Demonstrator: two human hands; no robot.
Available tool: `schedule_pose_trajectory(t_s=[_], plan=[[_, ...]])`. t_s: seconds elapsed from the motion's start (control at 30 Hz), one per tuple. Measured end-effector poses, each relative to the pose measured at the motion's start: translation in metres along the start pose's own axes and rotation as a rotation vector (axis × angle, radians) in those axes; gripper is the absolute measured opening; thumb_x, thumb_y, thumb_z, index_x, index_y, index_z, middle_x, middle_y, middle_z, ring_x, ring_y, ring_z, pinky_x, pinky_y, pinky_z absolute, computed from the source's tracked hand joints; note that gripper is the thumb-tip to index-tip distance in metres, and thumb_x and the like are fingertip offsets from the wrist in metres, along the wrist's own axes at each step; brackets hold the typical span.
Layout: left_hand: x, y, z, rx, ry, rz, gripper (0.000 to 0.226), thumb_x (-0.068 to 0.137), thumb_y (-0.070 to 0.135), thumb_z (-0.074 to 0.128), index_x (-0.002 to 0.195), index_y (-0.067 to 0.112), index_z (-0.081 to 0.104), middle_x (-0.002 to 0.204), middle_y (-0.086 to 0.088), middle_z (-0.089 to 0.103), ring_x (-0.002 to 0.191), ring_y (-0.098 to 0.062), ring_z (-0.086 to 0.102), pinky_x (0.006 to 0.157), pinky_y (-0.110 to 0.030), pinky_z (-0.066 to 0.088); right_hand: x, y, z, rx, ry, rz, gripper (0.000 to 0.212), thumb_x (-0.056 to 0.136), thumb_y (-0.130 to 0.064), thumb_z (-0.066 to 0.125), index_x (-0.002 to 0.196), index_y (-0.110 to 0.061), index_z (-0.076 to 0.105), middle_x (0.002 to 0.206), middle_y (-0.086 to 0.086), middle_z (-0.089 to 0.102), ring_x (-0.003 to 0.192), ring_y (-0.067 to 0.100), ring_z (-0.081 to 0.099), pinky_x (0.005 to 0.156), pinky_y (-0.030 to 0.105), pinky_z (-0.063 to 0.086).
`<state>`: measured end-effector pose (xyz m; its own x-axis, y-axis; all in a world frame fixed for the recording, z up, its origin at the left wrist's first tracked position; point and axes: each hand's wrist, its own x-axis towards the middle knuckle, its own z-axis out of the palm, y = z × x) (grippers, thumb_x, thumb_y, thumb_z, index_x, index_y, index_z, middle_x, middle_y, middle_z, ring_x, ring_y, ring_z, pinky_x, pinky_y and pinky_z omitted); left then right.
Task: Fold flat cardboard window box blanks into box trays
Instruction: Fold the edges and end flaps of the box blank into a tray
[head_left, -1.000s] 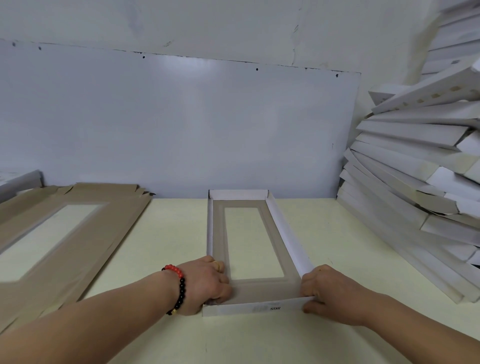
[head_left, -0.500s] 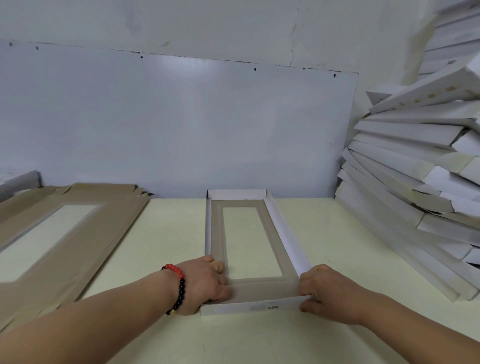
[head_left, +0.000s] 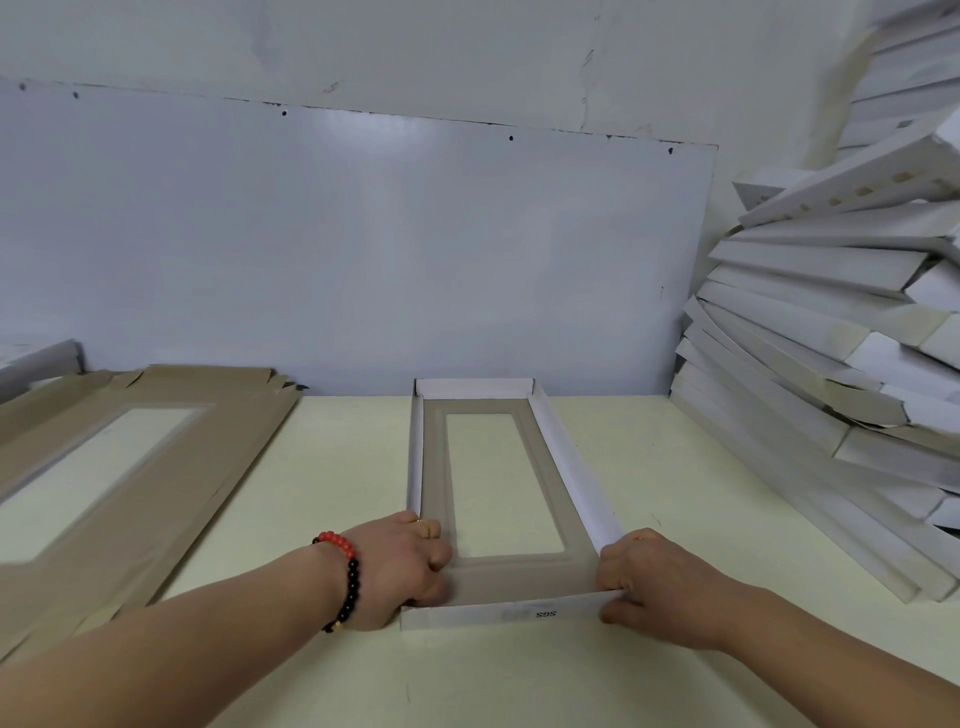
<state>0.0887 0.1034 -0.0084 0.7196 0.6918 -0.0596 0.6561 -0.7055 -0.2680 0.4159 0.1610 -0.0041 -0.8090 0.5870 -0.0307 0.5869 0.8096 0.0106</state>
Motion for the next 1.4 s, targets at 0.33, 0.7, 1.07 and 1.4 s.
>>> schedule_pose_trajectory(t_s=[0.33, 0.7, 1.07, 1.4], plan=[[-0.018, 0.010, -0.004, 0.017, 0.168, -0.065, 0.027, 0.044, 0.013, 0.058, 0.063, 0.029, 0.049, 0.068, 0.016, 0.049, 0.069, -0.009, 0.050, 0.065, -0.020, 0.046, -0.002, -0.003, -0.001, 0.022, 0.006, 0.043, 0.028, 0.088, -0.033, 0.054, 0.065, -0.024, 0.041, 0.067, -0.016, 0.035, 0.077, 0.012, 0.043, 0.066, 0.015, 0.026], [-0.027, 0.037, -0.013, -0.090, 0.091, -0.282, 0.018, 0.067, 0.042, 0.048, 0.067, 0.024, 0.052, 0.066, 0.009, 0.052, 0.072, -0.017, 0.053, 0.089, -0.027, 0.040, -0.004, -0.008, 0.007, 0.002, -0.005, 0.145, 0.018, 0.092, -0.040, 0.050, 0.077, -0.031, 0.049, 0.071, -0.021, 0.033, 0.085, 0.014, 0.040, 0.077, 0.025, 0.035], [0.007, 0.071, -0.009, 0.056, -0.124, -0.476, 0.028, 0.090, 0.013, 0.036, 0.116, 0.016, 0.045, 0.109, -0.009, 0.056, 0.092, -0.033, 0.055, 0.082, -0.036, 0.032, -0.003, -0.029, 0.007, -0.045, 0.004, 0.197, 0.020, 0.093, -0.039, 0.046, 0.081, -0.026, 0.054, 0.086, -0.011, 0.048, 0.085, 0.020, 0.043, 0.077, 0.028, 0.036], [0.014, 0.056, -0.020, -0.040, -0.259, -0.525, 0.031, 0.090, 0.009, 0.039, 0.119, 0.018, 0.047, 0.113, -0.010, 0.050, 0.092, -0.035, 0.057, 0.070, -0.036, 0.036, -0.007, -0.048, -0.029, 0.072, -0.234, -0.028, 0.037, 0.075, -0.016, 0.056, 0.108, -0.031, 0.049, 0.101, -0.015, 0.040, 0.099, 0.010, 0.038, 0.077, 0.022, 0.033]])
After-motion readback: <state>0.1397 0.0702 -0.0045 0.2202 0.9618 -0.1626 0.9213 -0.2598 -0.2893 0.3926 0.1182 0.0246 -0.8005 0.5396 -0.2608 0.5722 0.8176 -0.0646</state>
